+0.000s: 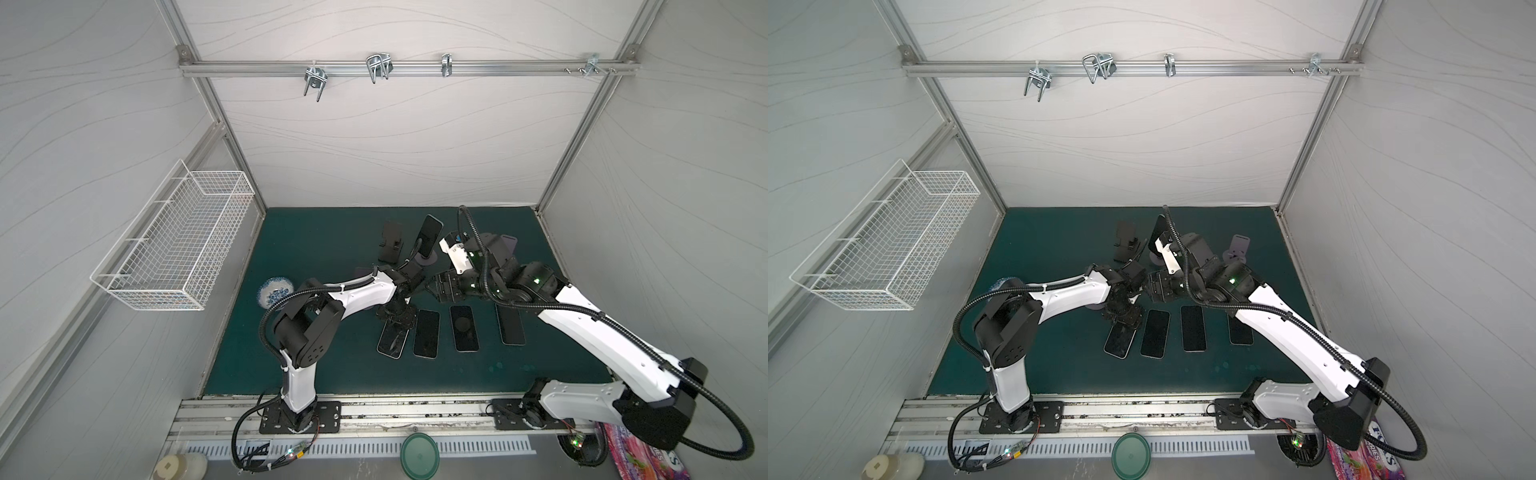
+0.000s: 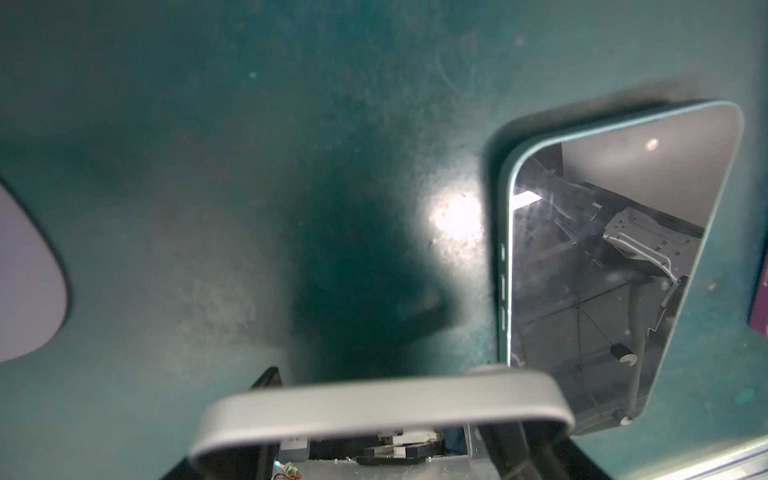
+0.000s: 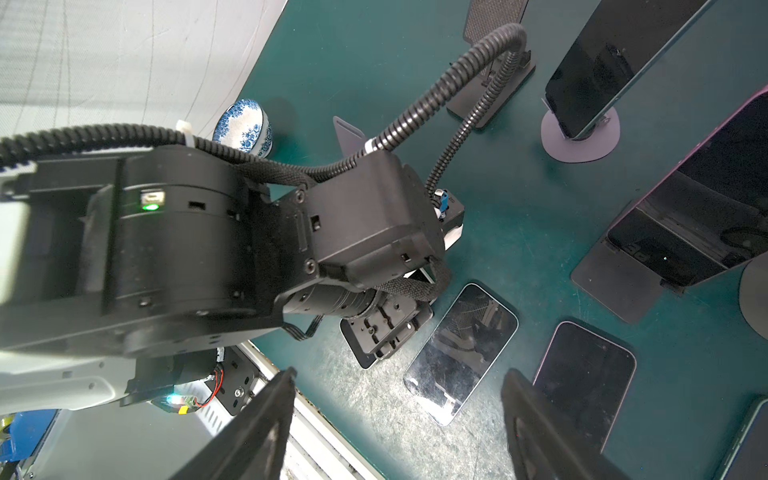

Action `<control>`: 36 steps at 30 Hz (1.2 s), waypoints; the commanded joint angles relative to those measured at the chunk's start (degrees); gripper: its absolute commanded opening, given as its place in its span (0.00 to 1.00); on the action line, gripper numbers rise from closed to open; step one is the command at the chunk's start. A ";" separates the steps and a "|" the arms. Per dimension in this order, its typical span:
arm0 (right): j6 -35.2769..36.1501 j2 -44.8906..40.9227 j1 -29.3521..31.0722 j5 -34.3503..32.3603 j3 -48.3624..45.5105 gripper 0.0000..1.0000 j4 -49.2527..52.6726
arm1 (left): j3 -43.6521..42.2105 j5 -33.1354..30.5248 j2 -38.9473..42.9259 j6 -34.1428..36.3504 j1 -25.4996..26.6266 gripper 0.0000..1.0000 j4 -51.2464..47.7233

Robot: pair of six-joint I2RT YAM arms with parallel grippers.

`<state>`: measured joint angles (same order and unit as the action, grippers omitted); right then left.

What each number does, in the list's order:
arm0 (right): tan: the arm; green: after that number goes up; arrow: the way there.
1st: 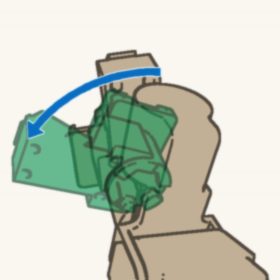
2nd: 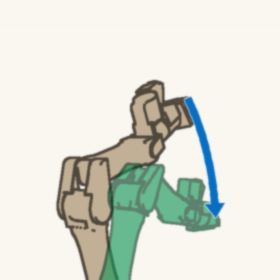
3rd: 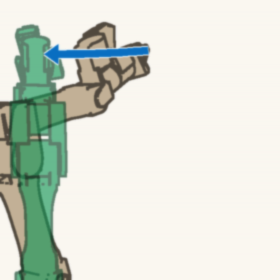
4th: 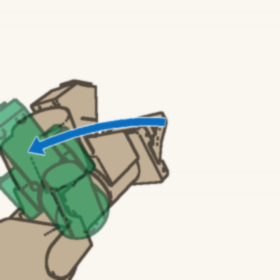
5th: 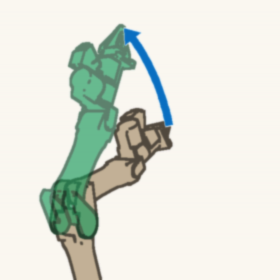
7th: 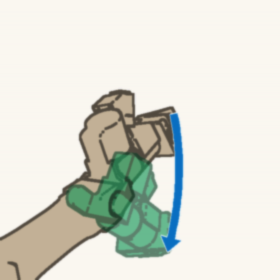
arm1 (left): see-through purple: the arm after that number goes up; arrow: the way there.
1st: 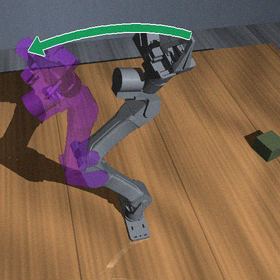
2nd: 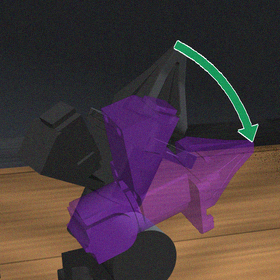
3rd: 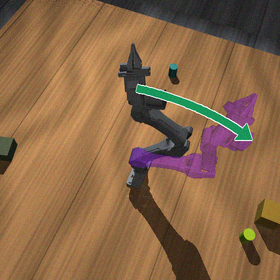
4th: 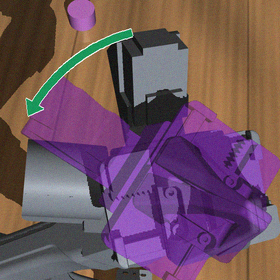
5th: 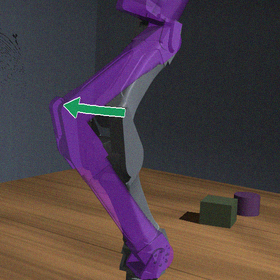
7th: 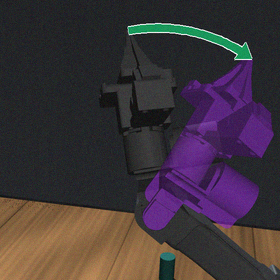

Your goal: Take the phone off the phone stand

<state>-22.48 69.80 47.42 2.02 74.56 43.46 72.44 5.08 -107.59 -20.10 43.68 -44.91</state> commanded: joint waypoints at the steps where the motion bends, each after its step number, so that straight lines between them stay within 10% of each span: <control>1: 0.50 -1.51 0.40 -0.70 -0.71 0.79 1.36 | 2.71 -0.43 -1.13 0.60 0.27 0.58 -0.89; 36: 0.59 -2.40 0.32 -1.04 -1.44 0.80 1.20 | 4.96 -5.18 -3.87 1.82 0.14 0.78 -2.95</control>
<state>-22.48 68.51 47.42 1.52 73.78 43.59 75.33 1.41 -111.44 -18.46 43.66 -46.50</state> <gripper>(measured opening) 0.796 0.777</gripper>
